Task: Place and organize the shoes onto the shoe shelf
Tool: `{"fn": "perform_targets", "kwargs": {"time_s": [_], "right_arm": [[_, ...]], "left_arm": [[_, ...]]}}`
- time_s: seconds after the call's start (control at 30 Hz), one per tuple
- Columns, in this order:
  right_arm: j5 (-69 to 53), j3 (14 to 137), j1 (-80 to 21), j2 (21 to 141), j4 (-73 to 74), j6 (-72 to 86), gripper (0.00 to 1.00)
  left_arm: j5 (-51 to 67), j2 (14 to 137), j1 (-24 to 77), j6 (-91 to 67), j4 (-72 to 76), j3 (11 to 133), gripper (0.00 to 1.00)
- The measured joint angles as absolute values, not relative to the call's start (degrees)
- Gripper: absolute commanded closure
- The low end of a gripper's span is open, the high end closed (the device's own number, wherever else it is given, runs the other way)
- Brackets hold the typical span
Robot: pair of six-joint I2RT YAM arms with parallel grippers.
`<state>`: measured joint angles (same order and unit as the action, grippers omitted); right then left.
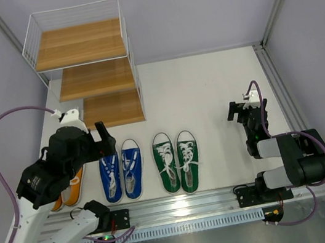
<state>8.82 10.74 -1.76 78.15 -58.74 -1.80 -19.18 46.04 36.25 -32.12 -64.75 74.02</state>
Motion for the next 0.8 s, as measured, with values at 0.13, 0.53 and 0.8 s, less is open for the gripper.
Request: {"fn": "perform_targets", "kwargs": {"time_s": [0.13, 0.53, 0.8], "right_arm": [[8.80, 10.74, -1.76, 78.15, -58.74, -1.80, 0.03], [8.80, 10.74, -1.76, 78.15, -58.74, -1.80, 0.03], [8.82, 10.74, -1.76, 78.15, -58.74, -1.80, 0.03]], "left_arm": [[-17.91, 45.04, 36.25, -31.44, -64.58, 73.73, 0.00], [-17.96, 51.09, 36.25, -40.25, -62.41, 56.29, 0.00], [-18.00, 50.48, 36.27, -46.30, -57.65, 44.23, 0.00]]}}
